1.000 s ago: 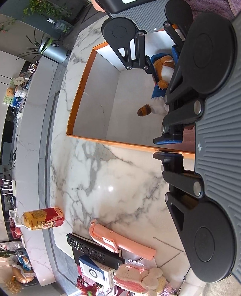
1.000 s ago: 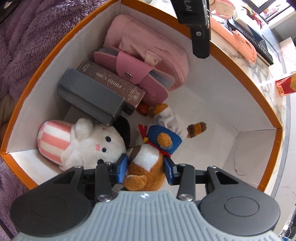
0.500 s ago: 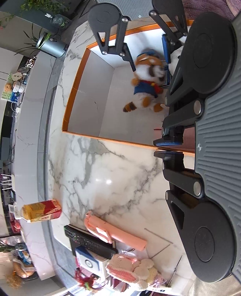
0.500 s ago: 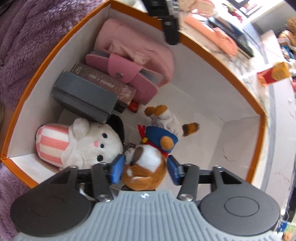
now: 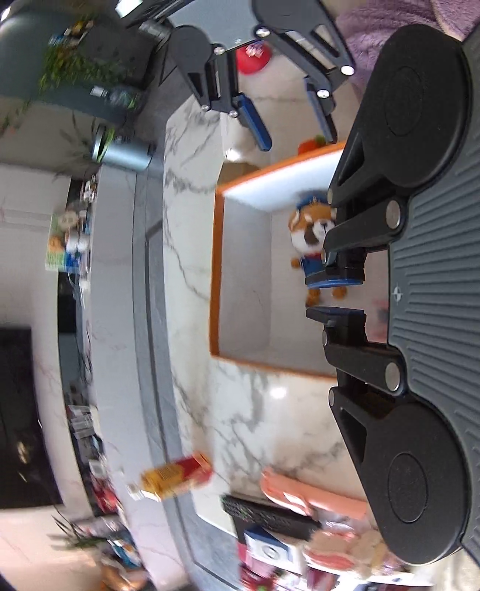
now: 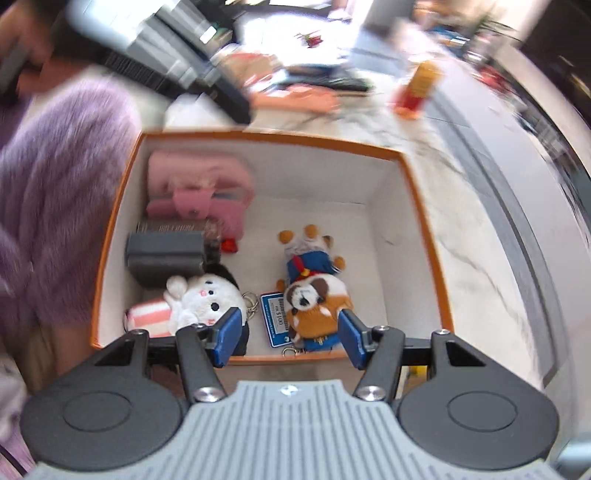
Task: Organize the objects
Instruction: 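Lower the brown dog plush into the box and open the right tool, then move the left tool toward the crocheted orange fruit on the table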
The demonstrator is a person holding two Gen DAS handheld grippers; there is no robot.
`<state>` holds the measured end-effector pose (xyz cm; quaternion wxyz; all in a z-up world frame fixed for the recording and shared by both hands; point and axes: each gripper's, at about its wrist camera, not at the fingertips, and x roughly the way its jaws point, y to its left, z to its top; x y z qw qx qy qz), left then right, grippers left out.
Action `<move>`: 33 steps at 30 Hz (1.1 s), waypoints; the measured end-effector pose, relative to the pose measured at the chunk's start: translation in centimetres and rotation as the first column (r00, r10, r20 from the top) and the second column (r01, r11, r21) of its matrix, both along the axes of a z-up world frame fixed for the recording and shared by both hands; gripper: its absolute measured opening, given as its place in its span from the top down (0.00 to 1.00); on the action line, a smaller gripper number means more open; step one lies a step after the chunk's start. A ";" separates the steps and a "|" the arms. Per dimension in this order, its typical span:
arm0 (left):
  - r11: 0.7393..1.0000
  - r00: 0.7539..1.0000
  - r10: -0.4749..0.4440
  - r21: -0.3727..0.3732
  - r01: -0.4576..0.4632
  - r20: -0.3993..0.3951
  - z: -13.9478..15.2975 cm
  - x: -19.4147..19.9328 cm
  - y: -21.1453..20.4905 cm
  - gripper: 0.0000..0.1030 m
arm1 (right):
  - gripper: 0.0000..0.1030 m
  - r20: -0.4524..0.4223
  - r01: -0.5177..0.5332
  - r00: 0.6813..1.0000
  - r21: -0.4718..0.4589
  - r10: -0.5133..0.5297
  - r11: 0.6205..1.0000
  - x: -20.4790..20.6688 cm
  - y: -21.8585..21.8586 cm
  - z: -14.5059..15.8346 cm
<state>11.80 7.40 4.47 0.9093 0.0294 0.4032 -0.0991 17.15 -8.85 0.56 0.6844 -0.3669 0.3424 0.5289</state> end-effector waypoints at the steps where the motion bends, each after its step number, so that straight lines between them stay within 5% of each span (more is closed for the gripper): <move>1: 0.999 0.999 -0.051 0.012 0.051 0.005 -0.2 0.3 -1.0 0.87 | 0.42 -0.019 0.044 0.999 0.026 -0.044 0.999 0.3 -0.9 -0.1; 4: 0.981 0.984 -0.180 0.067 0.180 -0.006 -1.6 1.3 -3.6 0.80 | 0.42 -0.029 0.173 0.985 0.077 -0.171 0.982 0.3 -3.6 -0.5; 11: 0.886 0.908 -0.401 0.202 0.418 -0.121 -6.8 4.6 -8.2 0.69 | 0.41 -0.063 0.334 0.943 0.147 -0.328 0.931 0.0 -7.6 -3.4; 13: 0.854 0.885 -0.443 0.234 0.466 -0.146 -8.2 5.5 -9.0 0.54 | 0.41 -0.089 0.369 0.929 0.156 -0.359 0.916 0.5 -8.2 -4.2; 22: 0.711 0.794 -0.556 0.353 0.608 -0.245 -12.5 8.7 -11.3 0.38 | 0.41 -0.235 0.494 0.862 0.187 -0.449 0.849 3.6 -9.8 -7.3; 33: 0.708 0.727 -0.593 0.205 0.675 -0.346 -12.8 10.1 -10.4 0.50 | 0.41 -0.261 0.491 0.859 0.185 -0.439 0.851 4.1 -9.5 -8.8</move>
